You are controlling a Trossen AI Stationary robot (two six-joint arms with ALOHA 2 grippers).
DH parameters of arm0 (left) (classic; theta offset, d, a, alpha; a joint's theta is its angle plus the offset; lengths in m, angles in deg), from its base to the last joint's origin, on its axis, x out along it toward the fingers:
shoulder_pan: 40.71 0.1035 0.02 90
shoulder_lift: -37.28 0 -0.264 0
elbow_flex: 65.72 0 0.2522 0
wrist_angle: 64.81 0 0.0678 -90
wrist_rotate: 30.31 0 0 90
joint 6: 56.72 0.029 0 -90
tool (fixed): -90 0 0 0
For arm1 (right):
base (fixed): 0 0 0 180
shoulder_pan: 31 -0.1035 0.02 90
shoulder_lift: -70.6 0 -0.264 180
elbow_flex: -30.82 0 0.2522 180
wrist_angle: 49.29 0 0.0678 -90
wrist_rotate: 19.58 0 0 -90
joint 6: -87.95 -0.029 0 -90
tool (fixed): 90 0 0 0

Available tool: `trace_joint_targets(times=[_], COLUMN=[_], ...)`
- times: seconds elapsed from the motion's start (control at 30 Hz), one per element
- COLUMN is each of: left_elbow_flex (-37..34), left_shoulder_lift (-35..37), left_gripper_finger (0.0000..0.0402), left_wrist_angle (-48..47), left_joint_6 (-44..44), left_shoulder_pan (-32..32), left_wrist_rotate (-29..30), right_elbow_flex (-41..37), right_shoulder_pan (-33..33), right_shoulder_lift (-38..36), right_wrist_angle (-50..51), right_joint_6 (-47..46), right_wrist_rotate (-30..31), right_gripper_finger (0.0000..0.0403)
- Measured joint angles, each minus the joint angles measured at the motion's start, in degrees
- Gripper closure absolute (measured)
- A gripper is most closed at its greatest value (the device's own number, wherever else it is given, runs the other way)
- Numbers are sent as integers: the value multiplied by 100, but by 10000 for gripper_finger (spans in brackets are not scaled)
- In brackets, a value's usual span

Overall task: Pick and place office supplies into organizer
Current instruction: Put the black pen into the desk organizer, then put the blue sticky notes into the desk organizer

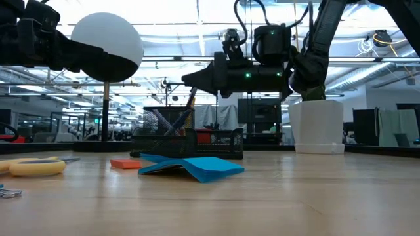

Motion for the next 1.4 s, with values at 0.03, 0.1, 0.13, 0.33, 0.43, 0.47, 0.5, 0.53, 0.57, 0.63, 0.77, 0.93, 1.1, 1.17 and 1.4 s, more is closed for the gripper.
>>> trace_joint_targets(times=[0.03, 0.1, 0.13, 0.33, 0.43, 0.47, 0.5, 0.53, 0.57, 0.63, 0.77, 0.93, 1.1, 1.17, 1.4], left_elbow_flex=[0, 0, 0, 0, 0, 0, 0, 0, 0, 0, 0, 0, 0, 0, 0], left_shoulder_lift=[-2, -1, -1, -2, -1, -2, -2, -2, -2, -1, -2, -2, -2, 0, -1], left_gripper_finger=[247, 247, 247, 247, 247, 247, 247, 247, 247, 247, 247, 247, 247, 247, 247], left_wrist_angle=[2, 1, 0, 0, 1, 0, 2, 2, 0, 1, 2, 0, 2, 0, 0], left_joint_6=[0, 0, 0, 0, 0, 0, 0, 0, 0, 0, 0, 0, 0, 0, 0], left_shoulder_pan=[2, 1, 0, 2, 1, 0, 2, 2, 2, 0, 0, 0, 0, 2, 1], left_wrist_rotate=[0, 0, 0, 0, 0, 0, 0, 0, 0, 0, 0, 0, 0, 0, 0], right_elbow_flex=[0, 0, 0, 0, 0, 0, 0, 0, 0, 10, 200, 705, 1061, 1055, 1008], right_shoulder_pan=[0, 0, 0, 0, -11, -11, -11, -11, -11, -13, 33, 42, -28, -81, -205], right_shoulder_lift=[0, 0, 0, 0, 0, 0, 0, 0, 0, 0, 4, 4, 4, 4, -29], right_wrist_angle=[8, 9, 3, -33, -44, -44, -44, -54, -109, -184, -157, 465, 1409, 1528, 1717], right_joint_6=[0, 48, 86, 199, 206, 209, 209, 210, 212, 220, 229, 253, 328, 438, 516], right_wrist_rotate=[-5, -5, -5, -5, -5, -5, -4, 2, 41, 302, 564, 334, -50, -46, -40], right_gripper_finger=[277, 274, 273, 274, 277, 279, 281, 283, 286, 290, 301, 313, 320, 321, 319])
